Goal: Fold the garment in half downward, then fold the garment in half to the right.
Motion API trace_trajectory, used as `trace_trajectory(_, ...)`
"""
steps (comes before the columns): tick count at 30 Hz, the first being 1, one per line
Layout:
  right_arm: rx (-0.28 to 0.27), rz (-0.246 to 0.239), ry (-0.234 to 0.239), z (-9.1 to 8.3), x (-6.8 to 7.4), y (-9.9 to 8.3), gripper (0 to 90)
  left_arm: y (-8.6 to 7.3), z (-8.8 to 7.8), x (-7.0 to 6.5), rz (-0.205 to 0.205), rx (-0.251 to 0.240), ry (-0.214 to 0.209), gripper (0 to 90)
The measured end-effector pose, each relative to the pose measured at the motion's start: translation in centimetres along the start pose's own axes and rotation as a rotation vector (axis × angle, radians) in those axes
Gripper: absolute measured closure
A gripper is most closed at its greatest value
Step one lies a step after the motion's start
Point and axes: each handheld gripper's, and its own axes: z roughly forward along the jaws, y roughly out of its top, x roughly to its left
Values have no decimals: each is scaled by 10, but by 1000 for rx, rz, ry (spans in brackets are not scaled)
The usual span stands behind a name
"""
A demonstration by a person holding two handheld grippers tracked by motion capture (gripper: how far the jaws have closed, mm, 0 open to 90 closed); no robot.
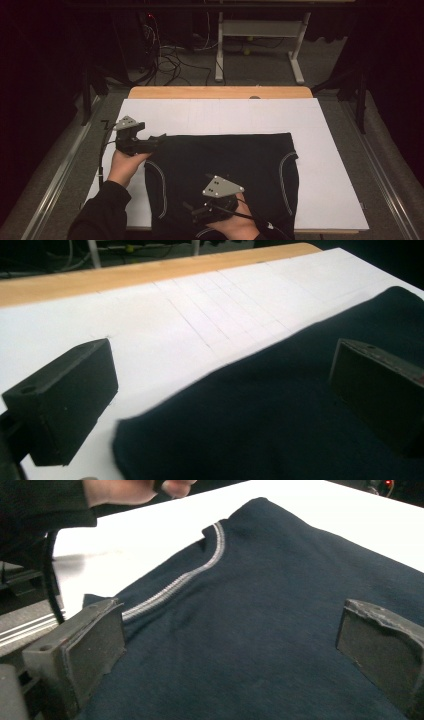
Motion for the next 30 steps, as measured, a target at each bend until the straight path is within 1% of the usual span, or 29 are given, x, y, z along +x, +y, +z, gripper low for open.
trace_trajectory(2,-2,2,13,1,4,0,0,0,-1,5,4,-5,10,0)
trace_trajectory(3,1,0,18,2,5,0,0,-1,-1,7,7,-2,21,0)
trace_trajectory(4,3,-1,21,2,6,0,0,-4,0,13,4,1,33,0)
trace_trajectory(5,7,-5,27,3,7,0,0,-6,2,16,-12,3,33,0)
trace_trajectory(6,8,-7,31,3,8,0,0,-10,4,23,-43,7,34,0)
trace_trajectory(7,10,-15,34,4,9,0,0,-13,5,26,-55,17,38,0)
trace_trajectory(8,11,-15,34,4,10,-1,0,-16,8,30,-65,38,50,0)
trace_trajectory(10,14,-17,38,3,11,0,0,-23,11,36,-72,55,56,0)
trace_trajectory(12,6,-22,40,2,12,1,0,-28,14,39,-72,71,75,0)
trace_trajectory(13,4,-22,42,2,12,1,0,-32,16,42,-72,80,84,14)
trace_trajectory(14,1,-23,45,2,12,2,0,-34,19,44,-80,99,88,35)
trace_trajectory(16,3,-18,47,2,12,2,0,-38,26,47,-107,135,81,40)
trace_trajectory(17,7,-18,49,2,11,2,0,-39,29,47,-110,147,78,42)
trace_trajectory(19,10,-14,51,2,11,1,0,-40,33,48,-107,156,71,104)
trace_trajectory(20,11,-12,53,3,11,1,0,-41,35,49,-111,162,76,126)
trace_trajectory(21,10,-12,54,4,11,1,0,-41,37,50,-122,176,84,143)
trace_trajectory(22,7,-11,55,4,12,1,0,-43,39,51,-136,183,78,170)
trace_trajectory(23,7,-10,55,5,12,0,0,-44,43,51,-148,204,71,175)
trace_trajectory(24,11,-7,58,6,12,0,0,-44,44,50,-140,218,74,177)
trace_trajectory(25,14,-7,62,6,13,-1,0,-44,45,48,-116,222,74,224)
trace_trajectory(27,26,-16,67,7,14,-3,0,-44,46,46,-105,230,53,318)
trace_trajectory(28,31,-18,70,7,14,-3,0,-44,48,45,-94,243,62,356)
trace_trajectory(30,38,-18,73,7,15,-5,0,-44,49,42,-72,251,79,366)
